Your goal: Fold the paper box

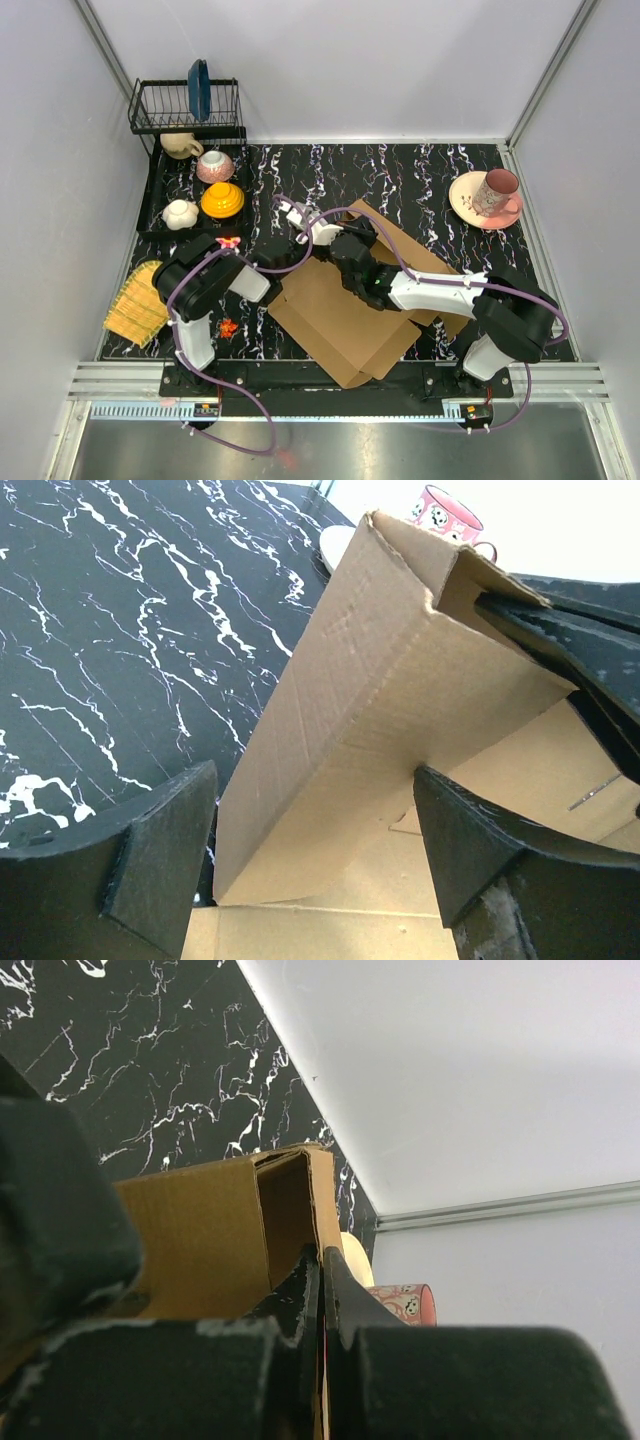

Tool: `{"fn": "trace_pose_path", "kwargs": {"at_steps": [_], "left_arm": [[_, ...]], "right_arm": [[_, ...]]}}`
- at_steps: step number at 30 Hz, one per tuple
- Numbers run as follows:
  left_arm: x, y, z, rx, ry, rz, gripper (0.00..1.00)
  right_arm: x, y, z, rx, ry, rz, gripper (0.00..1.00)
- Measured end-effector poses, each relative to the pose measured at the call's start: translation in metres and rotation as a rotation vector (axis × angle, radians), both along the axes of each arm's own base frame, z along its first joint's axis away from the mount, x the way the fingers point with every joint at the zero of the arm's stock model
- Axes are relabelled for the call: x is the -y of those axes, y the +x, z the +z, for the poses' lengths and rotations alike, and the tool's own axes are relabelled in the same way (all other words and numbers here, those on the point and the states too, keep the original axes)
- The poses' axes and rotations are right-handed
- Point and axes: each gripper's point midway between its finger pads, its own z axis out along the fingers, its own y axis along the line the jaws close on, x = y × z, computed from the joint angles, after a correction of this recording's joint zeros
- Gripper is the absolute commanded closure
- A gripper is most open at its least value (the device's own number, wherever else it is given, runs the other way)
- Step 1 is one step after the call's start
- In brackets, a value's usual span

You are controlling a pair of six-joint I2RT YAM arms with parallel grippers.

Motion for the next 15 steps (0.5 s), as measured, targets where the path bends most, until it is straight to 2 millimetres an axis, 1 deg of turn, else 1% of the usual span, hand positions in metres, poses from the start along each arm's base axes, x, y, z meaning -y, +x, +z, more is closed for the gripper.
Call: {"fn": "trace_pose_path", "kwargs": {"at_steps": [4, 5, 6, 8, 9, 11, 12, 13, 15], "left_arm": [[0.006, 0.007, -0.001, 0.016, 0.002, -0.006, 0.29], [0.008, 0.008, -0.001, 0.020, 0.002, -0.009, 0.34], [0.010, 0.009, 0.000, 0.025, 0.000, -0.014, 0.36], [0.014, 0.010, 0.001, 0.033, -0.003, -0.024, 0.42], [0.016, 0.010, 0.002, 0.037, -0.004, -0.029, 0.47], [0.018, 0.011, 0.001, 0.042, -0.005, -0.037, 0.53], [0.018, 0.011, 0.001, 0.044, -0.002, -0.038, 0.60], [0.018, 0.011, 0.000, 0.046, 0.000, -0.038, 0.63], [0.017, 0.013, -0.002, 0.050, 0.010, -0.034, 0.69]], "right_arm": [[-0.001, -0.001, -0.001, -0.002, 0.002, 0.001, 1.00], [-0.002, -0.002, -0.001, -0.002, 0.002, 0.003, 1.00], [-0.002, -0.002, -0.001, -0.003, 0.000, 0.003, 1.00], [-0.002, -0.002, -0.001, -0.005, 0.001, 0.004, 1.00], [-0.002, -0.002, -0.001, -0.005, 0.004, 0.003, 1.00], [-0.002, -0.003, -0.001, -0.008, 0.008, 0.004, 1.00], [-0.002, -0.003, -0.001, -0.008, 0.009, 0.005, 1.00], [-0.002, -0.004, -0.001, -0.010, 0.010, 0.005, 1.00], [-0.002, -0.005, -0.001, -0.012, 0.009, 0.005, 0.96]]}}
